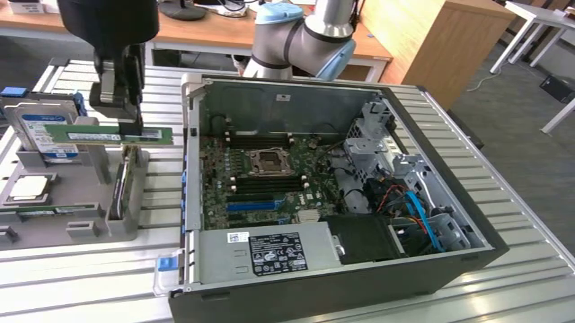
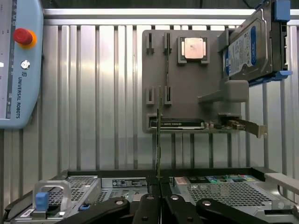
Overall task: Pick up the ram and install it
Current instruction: 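Pick up the ram and move it above insertion slot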
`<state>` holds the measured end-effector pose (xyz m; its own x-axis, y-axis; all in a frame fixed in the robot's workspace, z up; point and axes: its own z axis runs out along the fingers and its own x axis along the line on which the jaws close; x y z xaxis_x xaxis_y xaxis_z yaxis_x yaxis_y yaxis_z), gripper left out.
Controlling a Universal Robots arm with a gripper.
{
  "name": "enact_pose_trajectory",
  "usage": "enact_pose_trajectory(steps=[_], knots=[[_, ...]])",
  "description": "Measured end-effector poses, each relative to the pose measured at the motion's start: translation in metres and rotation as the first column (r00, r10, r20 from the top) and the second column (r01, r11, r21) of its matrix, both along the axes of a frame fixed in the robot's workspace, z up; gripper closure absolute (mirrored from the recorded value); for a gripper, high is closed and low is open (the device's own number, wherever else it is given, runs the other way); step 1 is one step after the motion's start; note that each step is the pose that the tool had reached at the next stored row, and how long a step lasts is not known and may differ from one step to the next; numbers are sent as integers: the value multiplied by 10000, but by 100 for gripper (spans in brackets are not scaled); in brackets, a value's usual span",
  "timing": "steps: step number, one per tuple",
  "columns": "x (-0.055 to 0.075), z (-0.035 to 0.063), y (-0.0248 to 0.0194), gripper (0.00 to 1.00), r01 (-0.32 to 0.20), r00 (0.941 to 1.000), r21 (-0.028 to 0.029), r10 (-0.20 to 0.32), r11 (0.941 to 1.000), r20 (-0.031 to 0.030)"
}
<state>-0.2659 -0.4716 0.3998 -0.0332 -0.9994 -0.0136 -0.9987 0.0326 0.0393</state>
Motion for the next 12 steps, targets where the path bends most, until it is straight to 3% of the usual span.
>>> enact_pose_trajectory(steps=[12], knots=[[413, 0, 0, 88, 1, 10000, 0, -1, 10000, 0]])
